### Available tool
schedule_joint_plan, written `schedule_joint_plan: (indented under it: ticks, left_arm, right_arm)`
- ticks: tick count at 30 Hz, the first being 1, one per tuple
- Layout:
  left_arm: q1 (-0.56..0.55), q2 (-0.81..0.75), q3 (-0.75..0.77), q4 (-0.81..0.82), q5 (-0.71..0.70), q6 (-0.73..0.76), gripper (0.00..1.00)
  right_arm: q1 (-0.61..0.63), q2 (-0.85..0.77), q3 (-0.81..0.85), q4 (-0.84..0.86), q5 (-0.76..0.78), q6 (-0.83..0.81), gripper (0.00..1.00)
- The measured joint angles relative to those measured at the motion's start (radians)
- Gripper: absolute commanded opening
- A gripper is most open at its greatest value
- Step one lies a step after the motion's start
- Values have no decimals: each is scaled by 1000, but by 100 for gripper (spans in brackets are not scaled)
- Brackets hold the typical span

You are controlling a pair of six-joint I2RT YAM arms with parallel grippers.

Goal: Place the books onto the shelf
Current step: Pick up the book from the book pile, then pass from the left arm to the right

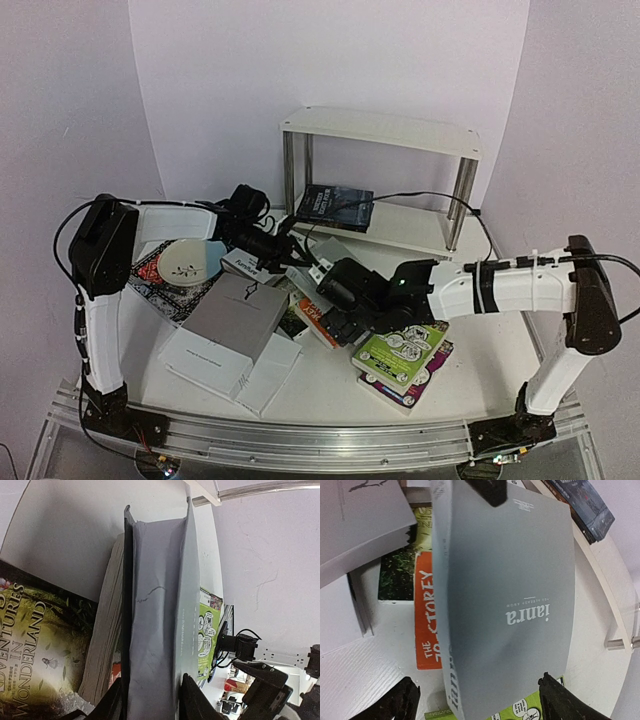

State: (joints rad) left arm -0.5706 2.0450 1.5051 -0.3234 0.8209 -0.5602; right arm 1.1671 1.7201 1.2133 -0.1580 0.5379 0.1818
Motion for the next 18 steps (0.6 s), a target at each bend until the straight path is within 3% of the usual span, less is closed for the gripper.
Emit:
schedule_joint_plan:
  ticks: [8, 18]
  left_arm:
    - [0, -39, -2, -19, -14, -69, 35]
    - [0, -76, -33, -26, -20, -114, 36]
  right_arm:
    - [72, 71, 148, -24, 168, -105, 87]
    - [79, 263, 258, -72, 355, -117, 85]
